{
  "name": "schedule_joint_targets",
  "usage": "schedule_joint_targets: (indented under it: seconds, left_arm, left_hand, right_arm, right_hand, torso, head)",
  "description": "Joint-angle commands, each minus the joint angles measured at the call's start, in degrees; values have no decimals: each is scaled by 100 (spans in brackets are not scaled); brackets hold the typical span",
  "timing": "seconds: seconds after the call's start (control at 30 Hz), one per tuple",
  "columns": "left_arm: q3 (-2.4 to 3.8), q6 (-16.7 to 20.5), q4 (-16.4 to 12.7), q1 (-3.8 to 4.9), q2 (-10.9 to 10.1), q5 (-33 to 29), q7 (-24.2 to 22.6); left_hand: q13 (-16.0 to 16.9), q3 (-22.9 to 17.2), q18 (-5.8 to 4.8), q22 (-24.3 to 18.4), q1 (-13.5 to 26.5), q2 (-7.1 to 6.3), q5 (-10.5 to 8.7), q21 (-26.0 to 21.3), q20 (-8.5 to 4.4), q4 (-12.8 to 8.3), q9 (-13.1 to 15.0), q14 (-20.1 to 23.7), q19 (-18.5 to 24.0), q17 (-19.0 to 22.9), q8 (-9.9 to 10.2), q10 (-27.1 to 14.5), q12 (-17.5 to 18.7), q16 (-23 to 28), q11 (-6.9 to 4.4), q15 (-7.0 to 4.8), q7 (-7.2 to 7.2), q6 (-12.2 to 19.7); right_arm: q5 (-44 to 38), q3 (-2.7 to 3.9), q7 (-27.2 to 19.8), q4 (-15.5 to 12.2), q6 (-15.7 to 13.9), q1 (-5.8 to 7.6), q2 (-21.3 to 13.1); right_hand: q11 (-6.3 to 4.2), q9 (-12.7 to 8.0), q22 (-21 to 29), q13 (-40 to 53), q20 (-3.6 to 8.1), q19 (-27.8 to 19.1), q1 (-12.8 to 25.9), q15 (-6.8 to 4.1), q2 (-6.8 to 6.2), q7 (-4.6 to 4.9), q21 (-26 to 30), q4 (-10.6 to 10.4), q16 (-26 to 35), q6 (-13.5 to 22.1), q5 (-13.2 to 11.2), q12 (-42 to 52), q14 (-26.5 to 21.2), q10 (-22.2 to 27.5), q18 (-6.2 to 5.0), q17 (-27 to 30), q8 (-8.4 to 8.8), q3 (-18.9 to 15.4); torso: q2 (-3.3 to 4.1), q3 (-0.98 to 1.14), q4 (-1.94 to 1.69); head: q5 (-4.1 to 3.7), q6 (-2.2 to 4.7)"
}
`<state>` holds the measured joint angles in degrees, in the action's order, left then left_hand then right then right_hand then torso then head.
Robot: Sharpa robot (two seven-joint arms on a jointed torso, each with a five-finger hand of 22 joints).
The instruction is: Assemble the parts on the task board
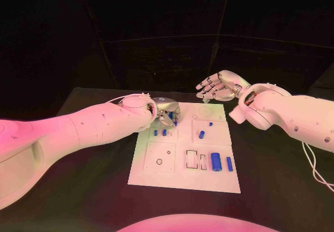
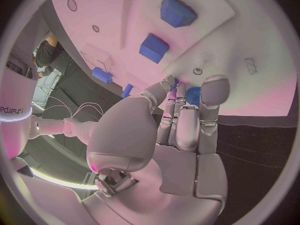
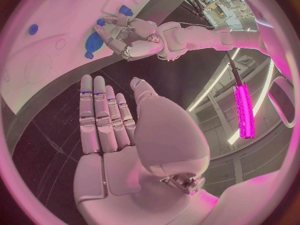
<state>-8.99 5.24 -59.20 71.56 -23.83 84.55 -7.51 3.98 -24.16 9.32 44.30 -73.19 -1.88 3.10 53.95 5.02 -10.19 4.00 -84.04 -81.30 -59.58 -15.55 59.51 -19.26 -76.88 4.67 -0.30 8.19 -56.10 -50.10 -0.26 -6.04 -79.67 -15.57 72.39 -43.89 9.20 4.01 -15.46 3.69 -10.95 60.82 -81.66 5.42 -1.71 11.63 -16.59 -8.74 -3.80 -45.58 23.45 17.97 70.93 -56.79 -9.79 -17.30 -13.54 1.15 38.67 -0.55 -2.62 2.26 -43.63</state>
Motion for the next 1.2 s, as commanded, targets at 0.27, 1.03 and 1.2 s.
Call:
schedule_joint_targets:
  seconds: [0.27,1.03,1.2]
  left_arm:
    - [-20,43,-18,-27,-6,85,-12]
    - [471,439,-633,-28,-475,-60,-40]
    - [570,409,-810,-25,-700,-133,-11]
  left_hand:
    - [-4,-156,-125,160,-13,118,-26,140,-57,-15,20,-75,-75,62,51,351,59,-17,-79,-83,-27,-290]
    - [-20,-193,-142,231,16,75,-26,194,-64,-33,5,-72,-87,105,124,375,176,-14,-61,-77,-4,-305]
    - [-21,-196,-143,235,21,65,-26,196,-63,-36,4,-71,-88,111,133,381,191,-14,-59,-75,-2,-309]
  right_arm:
    - [12,4,-63,-6,24,12,9]
    - [12,4,-72,24,24,11,-11]
    - [12,4,-70,33,26,11,-21]
  right_hand:
    - [0,-5,5,-6,-19,-32,-43,9,11,174,29,14,18,35,16,21,-38,21,-44,4,-26,9]
    - [-1,-5,9,-5,-20,-29,-44,9,17,173,34,17,16,35,17,25,-35,21,-45,16,-31,17]
    - [-1,-5,9,-5,-20,-29,-44,9,17,173,34,17,16,35,17,25,-35,21,-45,16,-31,17]
  torso:
    - [-3,-1,-1]
    - [-8,-6,-19]
    - [-10,0,-19]
  head:
    - [-10,4]
    - [-45,64]
    - [-29,84]
